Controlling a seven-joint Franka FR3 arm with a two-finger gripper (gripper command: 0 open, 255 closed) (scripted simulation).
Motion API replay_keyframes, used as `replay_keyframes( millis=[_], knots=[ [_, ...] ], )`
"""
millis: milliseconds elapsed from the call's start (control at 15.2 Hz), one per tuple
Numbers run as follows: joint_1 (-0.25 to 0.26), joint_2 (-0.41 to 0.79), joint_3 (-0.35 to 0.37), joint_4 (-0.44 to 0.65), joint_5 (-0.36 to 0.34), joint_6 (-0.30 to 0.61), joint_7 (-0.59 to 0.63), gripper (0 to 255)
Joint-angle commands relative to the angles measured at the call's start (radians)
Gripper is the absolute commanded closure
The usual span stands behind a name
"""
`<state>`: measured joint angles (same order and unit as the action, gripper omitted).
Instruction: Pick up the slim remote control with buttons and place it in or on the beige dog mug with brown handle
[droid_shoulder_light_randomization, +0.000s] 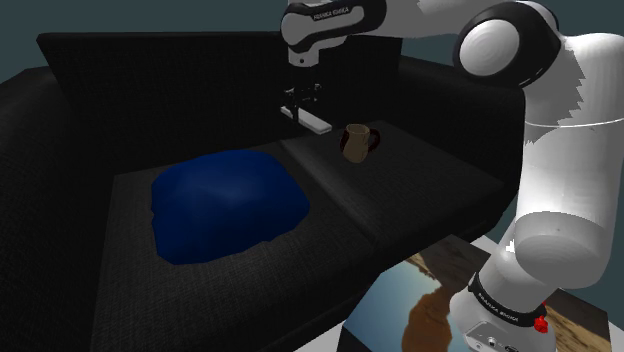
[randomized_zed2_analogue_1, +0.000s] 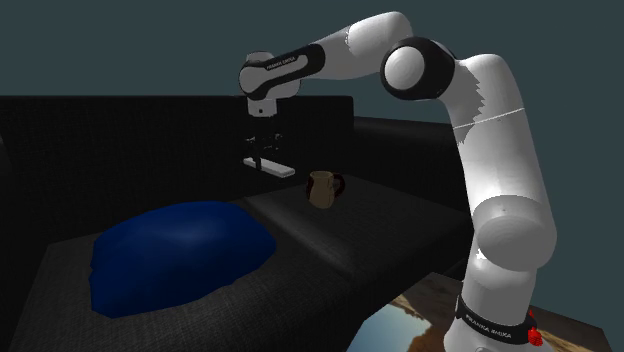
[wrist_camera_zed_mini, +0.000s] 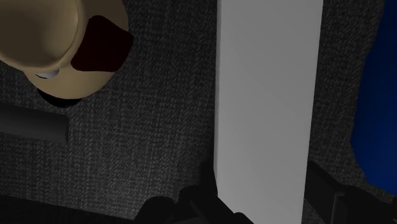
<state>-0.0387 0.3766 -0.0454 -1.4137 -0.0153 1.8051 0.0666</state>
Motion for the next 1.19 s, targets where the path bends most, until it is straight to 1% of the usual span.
replay_keyframes(
  millis=[0,330,396,726,1122],
  knots=[
    [0.000,-0.002,0.000,0.026,0.000,-0.028,0.000,255],
    [0.000,0.004,0.000,0.103,0.001,-0.099,-0.002,255],
    [0.000,0.004,0.000,0.103,0.001,-0.099,-0.002,255],
    [-0.061,-0.106,-0.031,-0.053,0.005,-0.050,-0.094,255],
    [-0.134,-0.199,-0.077,-0.179,0.009,-0.015,-0.214,255]
  ],
)
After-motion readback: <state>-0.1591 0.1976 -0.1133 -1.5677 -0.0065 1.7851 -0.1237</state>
